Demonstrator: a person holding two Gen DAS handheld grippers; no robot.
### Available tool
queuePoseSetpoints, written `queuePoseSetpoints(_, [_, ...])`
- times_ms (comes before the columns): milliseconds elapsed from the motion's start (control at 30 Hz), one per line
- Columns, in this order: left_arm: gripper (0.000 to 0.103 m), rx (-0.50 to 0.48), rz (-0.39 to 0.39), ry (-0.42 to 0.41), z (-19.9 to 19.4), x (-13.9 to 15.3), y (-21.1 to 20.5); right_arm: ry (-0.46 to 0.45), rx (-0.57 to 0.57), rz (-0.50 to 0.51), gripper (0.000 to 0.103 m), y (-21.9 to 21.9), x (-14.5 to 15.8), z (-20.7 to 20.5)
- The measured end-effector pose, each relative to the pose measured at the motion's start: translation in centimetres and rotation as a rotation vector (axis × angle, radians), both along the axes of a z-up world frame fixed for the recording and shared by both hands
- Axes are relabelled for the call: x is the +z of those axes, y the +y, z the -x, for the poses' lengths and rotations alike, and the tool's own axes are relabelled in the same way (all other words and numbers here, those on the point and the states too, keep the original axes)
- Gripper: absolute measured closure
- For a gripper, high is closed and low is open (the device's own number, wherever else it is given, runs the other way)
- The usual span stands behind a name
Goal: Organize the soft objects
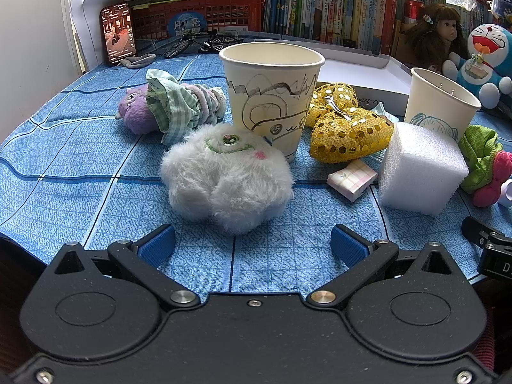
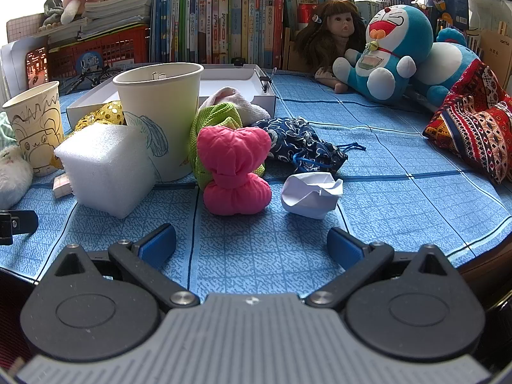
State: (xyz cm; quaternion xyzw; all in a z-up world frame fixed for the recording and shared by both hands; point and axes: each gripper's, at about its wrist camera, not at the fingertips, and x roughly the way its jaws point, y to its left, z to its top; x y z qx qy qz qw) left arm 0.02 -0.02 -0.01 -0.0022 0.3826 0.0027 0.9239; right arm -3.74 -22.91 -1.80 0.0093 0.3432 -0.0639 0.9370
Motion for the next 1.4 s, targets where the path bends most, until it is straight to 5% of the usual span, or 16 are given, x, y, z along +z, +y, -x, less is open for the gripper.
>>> queuePoseSetpoints(1400, [0.0, -0.011, 0.0, -0.011, -0.16, -0.02, 0.27, -0.045, -0.009, 0.001, 0.0, -0.01, -0.29, 0.74])
